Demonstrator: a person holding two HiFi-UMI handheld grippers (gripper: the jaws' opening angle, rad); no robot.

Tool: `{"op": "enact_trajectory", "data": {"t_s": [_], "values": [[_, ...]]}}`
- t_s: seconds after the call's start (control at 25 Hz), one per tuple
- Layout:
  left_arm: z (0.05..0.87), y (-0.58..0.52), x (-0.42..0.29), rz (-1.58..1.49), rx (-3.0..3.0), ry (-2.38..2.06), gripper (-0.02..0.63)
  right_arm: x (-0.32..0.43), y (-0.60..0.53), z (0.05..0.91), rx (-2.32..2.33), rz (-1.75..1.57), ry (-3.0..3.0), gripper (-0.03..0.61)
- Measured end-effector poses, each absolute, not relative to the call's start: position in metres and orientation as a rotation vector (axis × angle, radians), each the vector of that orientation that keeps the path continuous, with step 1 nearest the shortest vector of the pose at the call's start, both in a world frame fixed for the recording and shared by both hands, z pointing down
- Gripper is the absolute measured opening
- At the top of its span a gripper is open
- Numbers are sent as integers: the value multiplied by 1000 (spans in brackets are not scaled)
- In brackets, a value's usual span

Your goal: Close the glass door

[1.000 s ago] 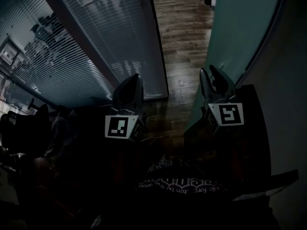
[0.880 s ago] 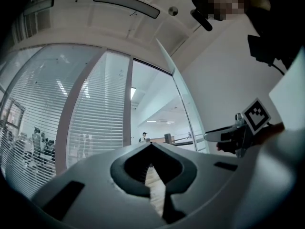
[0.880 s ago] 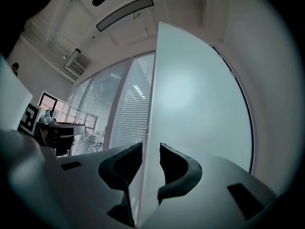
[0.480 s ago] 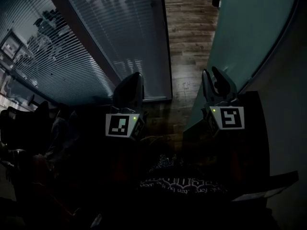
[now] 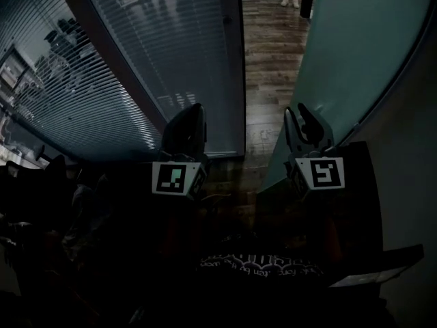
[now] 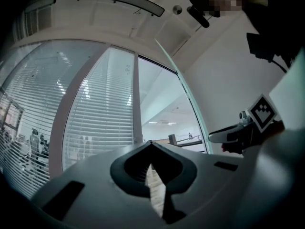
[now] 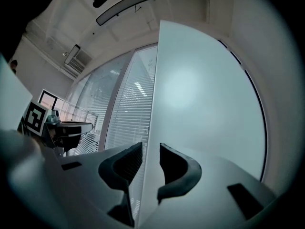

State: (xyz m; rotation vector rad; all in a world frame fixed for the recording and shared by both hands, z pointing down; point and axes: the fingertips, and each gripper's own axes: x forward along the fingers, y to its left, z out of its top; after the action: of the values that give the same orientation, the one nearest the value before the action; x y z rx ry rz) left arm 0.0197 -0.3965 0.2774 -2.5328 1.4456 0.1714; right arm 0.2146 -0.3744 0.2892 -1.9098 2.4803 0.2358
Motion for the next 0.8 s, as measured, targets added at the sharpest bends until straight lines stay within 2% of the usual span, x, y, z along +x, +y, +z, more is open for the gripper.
{"op": "enact_trajectory", "data": {"t_s": [0.8], "values": [[273,-478,-28,195,-2547,1438,2,191,-466,283,-1994,244,2430,101]]}}
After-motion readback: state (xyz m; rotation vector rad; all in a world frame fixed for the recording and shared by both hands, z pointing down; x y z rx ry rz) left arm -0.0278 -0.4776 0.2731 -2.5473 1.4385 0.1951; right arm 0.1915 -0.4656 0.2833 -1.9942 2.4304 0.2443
